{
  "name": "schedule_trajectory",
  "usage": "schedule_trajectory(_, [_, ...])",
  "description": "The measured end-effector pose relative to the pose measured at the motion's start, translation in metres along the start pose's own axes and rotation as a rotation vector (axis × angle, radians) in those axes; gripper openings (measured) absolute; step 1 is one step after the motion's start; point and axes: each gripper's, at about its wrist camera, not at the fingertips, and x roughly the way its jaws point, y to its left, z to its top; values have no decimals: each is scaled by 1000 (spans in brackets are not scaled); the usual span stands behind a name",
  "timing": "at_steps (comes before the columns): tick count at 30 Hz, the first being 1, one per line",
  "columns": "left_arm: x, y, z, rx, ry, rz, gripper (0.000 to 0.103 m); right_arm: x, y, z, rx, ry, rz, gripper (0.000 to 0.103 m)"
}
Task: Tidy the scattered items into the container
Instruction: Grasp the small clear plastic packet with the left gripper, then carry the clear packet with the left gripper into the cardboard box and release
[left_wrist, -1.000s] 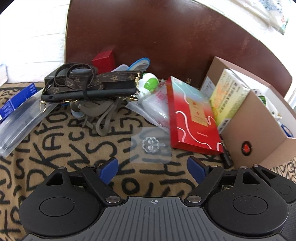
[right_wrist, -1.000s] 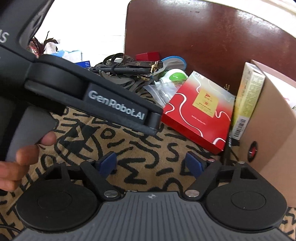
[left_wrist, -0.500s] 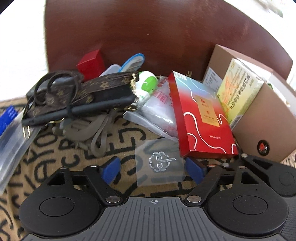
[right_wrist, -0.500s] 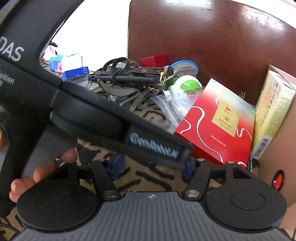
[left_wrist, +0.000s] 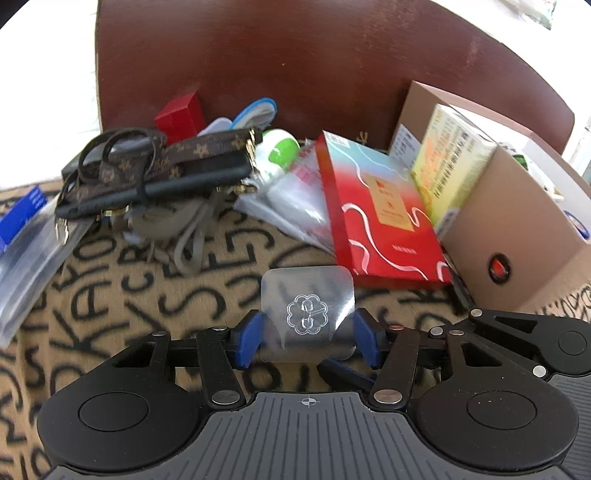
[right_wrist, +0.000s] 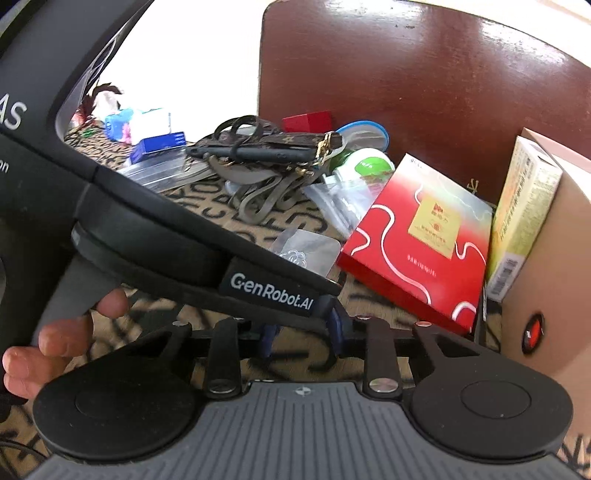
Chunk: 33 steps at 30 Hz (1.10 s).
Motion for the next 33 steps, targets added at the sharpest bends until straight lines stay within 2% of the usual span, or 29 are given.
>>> schedule_trajectory(12, [-38, -28, -32, -37, 11, -34, 57, -56, 12, -30, -5, -5, 5, 34])
schedule_trajectory(17, [-59, -48, -36, -26, -18, -43, 57, -86, 14, -37, -10, -45, -19, 34])
schedule_trajectory(25, [-90, -90, -26, 40, -86, -54, 57, -133, 2, -41, 19, -137, -71, 34])
schedule_trajectory(33, [-110, -144, 3, 146, -167, -61, 58, -171, -25, -35, 47, -240, -149, 34])
